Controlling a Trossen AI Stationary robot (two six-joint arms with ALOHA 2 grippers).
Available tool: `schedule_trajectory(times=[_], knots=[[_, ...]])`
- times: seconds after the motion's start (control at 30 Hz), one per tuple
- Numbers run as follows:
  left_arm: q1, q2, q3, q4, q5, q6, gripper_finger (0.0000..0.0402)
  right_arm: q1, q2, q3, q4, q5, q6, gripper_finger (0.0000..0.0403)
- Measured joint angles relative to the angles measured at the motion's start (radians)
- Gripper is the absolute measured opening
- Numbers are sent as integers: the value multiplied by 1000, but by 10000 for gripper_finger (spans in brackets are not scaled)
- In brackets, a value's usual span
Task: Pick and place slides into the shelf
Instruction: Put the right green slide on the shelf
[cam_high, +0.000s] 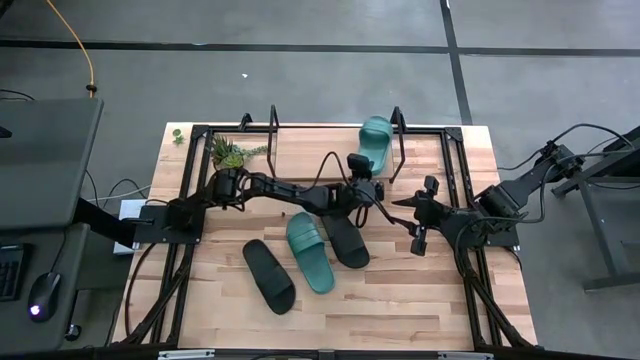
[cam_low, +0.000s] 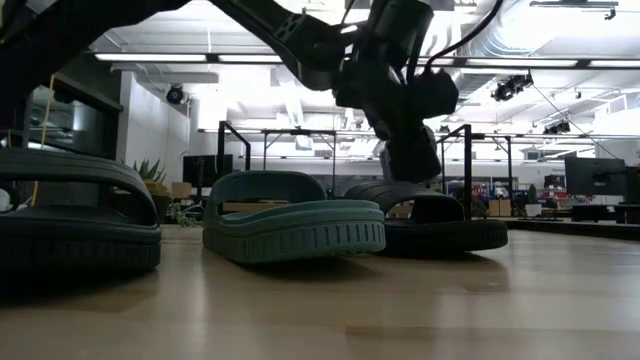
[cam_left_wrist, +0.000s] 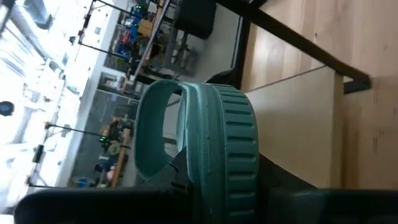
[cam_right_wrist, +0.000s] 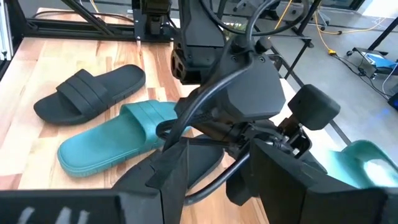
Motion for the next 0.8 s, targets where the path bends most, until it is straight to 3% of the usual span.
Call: schedule_trajectory(times=[0.6,0.8], knots=[[32,-1,-1,2,67,-74,58,0,0,0,1,-5,0,163],[32,-1,-1,-1,108,-81,85,0,0,0,1,-7,0,163]])
